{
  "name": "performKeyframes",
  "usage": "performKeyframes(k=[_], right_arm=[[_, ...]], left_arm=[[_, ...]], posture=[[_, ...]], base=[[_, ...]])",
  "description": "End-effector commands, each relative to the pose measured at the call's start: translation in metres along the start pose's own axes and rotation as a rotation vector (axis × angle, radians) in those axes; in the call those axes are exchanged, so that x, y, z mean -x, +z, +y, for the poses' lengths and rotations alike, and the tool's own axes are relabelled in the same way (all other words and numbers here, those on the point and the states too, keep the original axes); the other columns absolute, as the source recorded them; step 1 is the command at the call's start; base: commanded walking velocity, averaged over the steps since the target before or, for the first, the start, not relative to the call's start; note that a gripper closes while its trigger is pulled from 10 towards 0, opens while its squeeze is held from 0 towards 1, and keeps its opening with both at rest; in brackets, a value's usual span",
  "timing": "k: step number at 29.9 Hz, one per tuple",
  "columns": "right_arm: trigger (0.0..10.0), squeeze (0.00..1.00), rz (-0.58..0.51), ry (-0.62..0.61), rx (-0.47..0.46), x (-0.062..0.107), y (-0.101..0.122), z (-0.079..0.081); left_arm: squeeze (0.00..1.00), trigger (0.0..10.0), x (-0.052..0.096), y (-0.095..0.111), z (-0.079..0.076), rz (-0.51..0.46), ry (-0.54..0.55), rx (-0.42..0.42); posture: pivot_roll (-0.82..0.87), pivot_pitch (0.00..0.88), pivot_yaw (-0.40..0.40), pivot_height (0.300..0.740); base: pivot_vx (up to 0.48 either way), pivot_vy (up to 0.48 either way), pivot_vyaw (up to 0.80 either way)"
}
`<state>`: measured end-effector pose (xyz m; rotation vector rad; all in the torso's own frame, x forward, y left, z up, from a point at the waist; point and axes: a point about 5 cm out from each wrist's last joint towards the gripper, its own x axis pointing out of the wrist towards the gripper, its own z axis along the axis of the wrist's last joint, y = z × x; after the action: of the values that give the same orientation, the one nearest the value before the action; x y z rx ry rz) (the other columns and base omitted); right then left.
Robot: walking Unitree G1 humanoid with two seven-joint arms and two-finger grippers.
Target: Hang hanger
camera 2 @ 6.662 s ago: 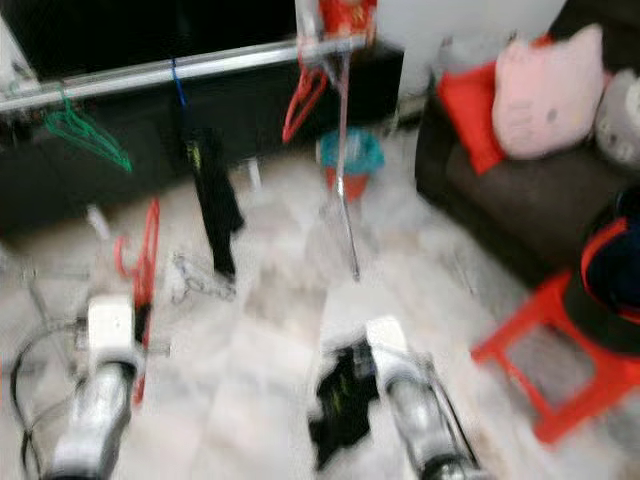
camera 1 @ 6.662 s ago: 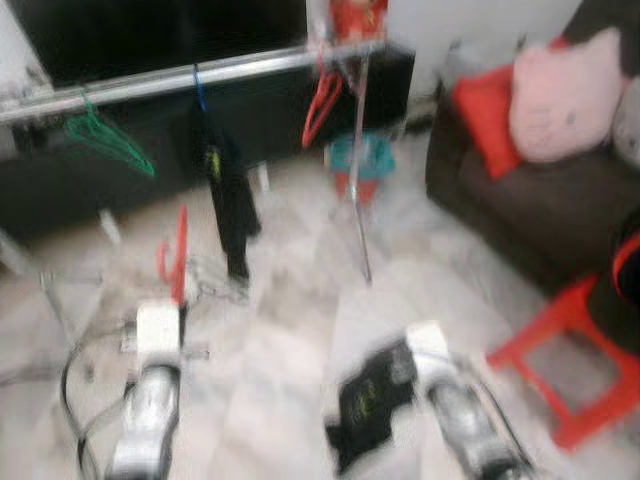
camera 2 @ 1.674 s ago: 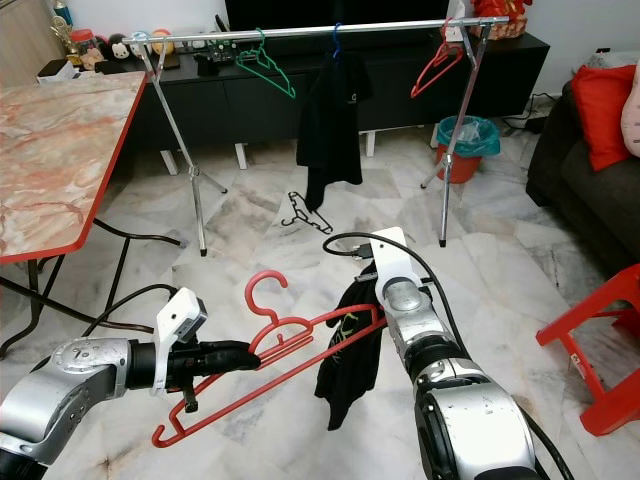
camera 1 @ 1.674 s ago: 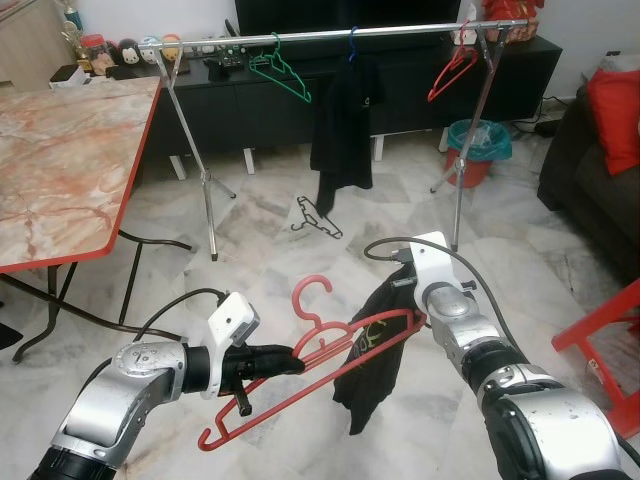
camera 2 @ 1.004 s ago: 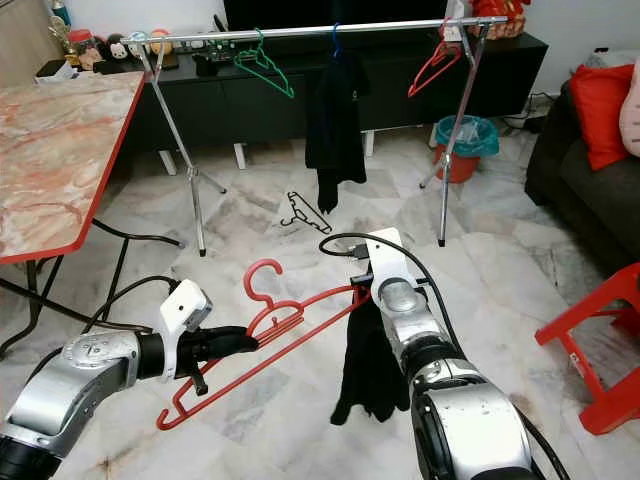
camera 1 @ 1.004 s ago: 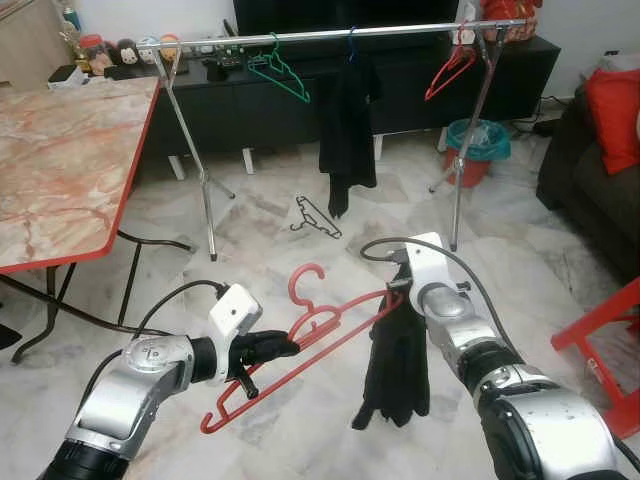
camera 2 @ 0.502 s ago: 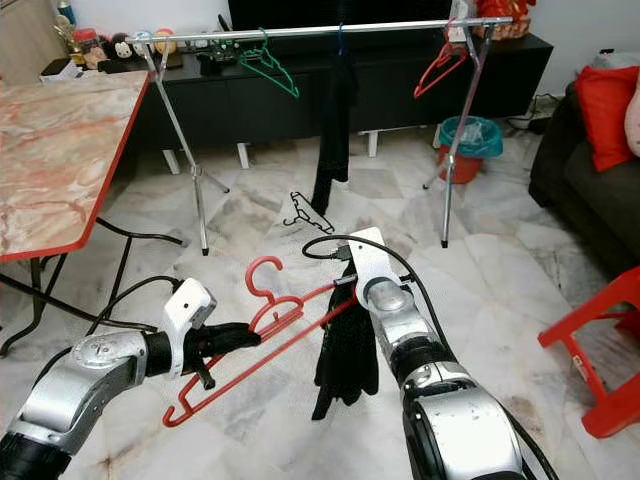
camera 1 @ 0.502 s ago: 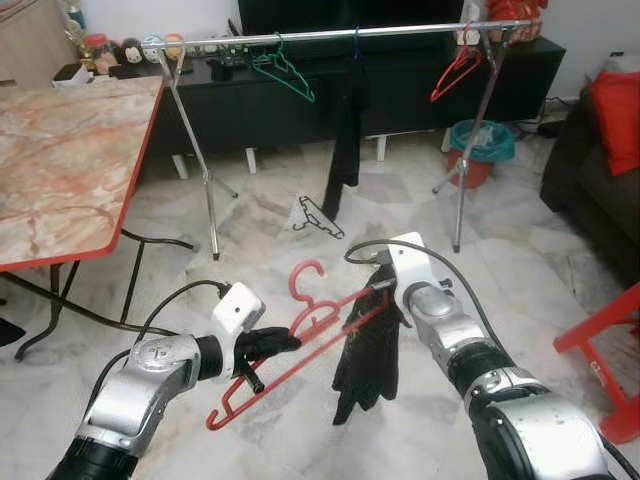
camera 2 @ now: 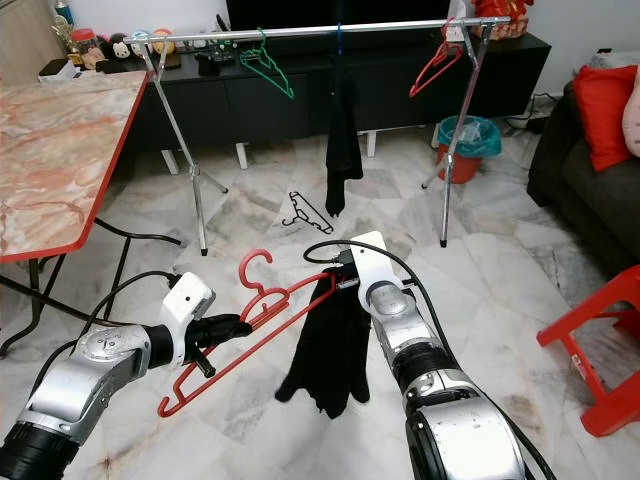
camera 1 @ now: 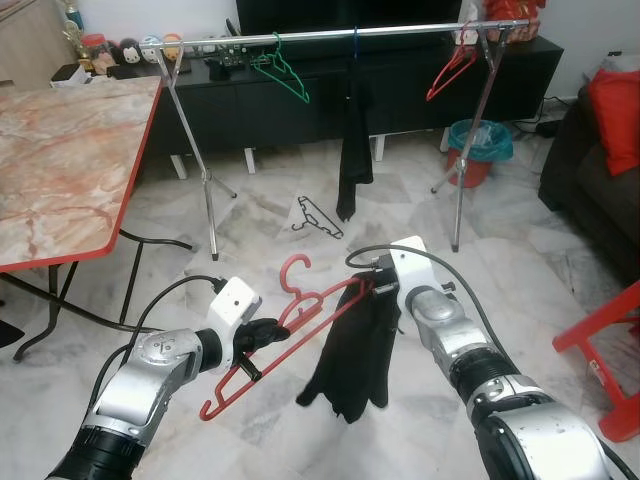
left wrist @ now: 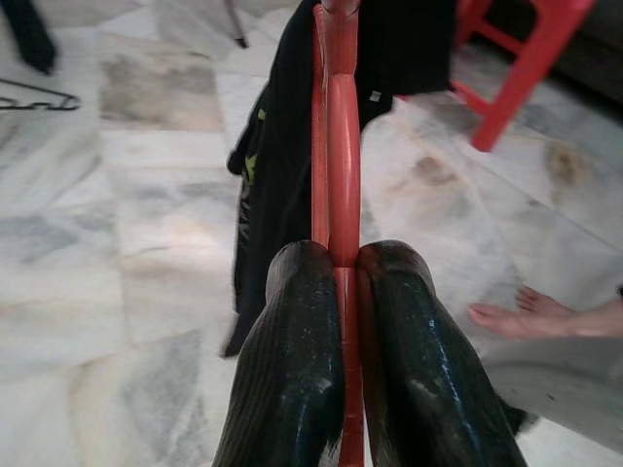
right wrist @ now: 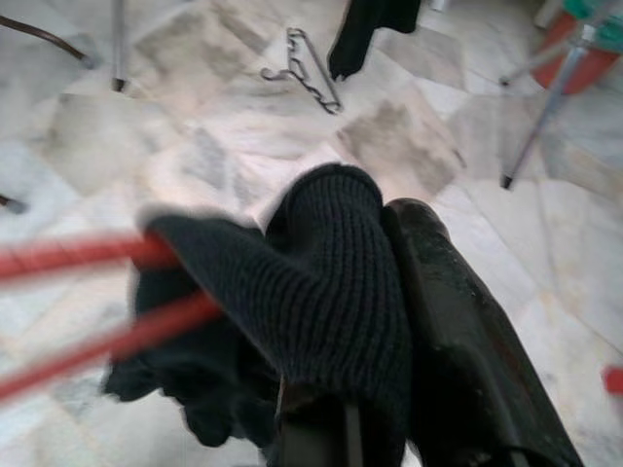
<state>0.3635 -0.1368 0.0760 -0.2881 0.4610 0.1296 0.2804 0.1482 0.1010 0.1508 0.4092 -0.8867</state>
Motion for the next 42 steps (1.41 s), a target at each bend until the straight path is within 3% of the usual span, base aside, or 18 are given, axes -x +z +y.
performKeyframes(k=[1, 6, 13, 17, 24, 34, 39, 42], right_arm=[[10.0, 0.00, -0.027, 0.030, 0.000, 0.001, 0.007, 0.004], [10.0, 0.00, -0.036, 0.115, 0.018, 0.003, 0.011, 0.015], [10.0, 0.00, -0.057, 0.123, -0.006, 0.006, 0.019, 0.013], [10.0, 0.00, -0.081, 0.109, -0.025, 0.009, 0.028, 0.010], [10.0, 0.00, -0.062, 0.064, -0.054, 0.013, 0.024, 0.006], [10.0, 0.00, -0.055, 0.078, -0.069, 0.017, 0.023, 0.010], [10.0, 0.00, -0.099, 0.178, -0.085, 0.021, 0.034, 0.022], [10.0, 0.00, -0.115, 0.198, -0.070, 0.024, 0.040, 0.025]], left_arm=[[0.00, 10.0, 0.005, 0.006, 0.000, -0.026, -0.013, -0.013], [0.00, 10.0, 0.007, 0.007, -0.005, -0.045, -0.067, 0.010], [0.00, 10.0, 0.009, 0.007, -0.012, -0.052, -0.137, 0.025], [0.00, 10.0, 0.007, 0.004, -0.006, -0.030, -0.077, 0.016], [0.00, 10.0, 0.005, 0.003, 0.014, -0.005, 0.100, 0.008], [0.00, 10.0, 0.004, 0.003, 0.016, -0.008, 0.118, -0.003], [0.00, 10.0, 0.004, 0.005, 0.005, -0.023, 0.018, -0.007], [0.00, 10.0, 0.005, 0.004, 0.005, -0.023, 0.013, -0.003]], posture=[[-0.03, 0.000, 0.014, 0.736], [-0.03, 0.000, 0.011, 0.736], [-0.03, 0.000, 0.012, 0.736], [-0.03, 0.000, 0.014, 0.736], [-0.03, 0.000, 0.016, 0.736], [-0.03, 0.000, 0.018, 0.736], [-0.03, 0.000, 0.018, 0.736], [-0.03, 0.000, 0.019, 0.736]], base=[[0.000, 0.000, 0.00], [0.000, 0.000, 0.00], [0.000, 0.000, 0.00], [0.000, 0.000, 0.00], [0.000, 0.000, 0.00], [0.000, 0.000, 0.00], [0.000, 0.000, 0.00], [0.000, 0.000, 0.00]])
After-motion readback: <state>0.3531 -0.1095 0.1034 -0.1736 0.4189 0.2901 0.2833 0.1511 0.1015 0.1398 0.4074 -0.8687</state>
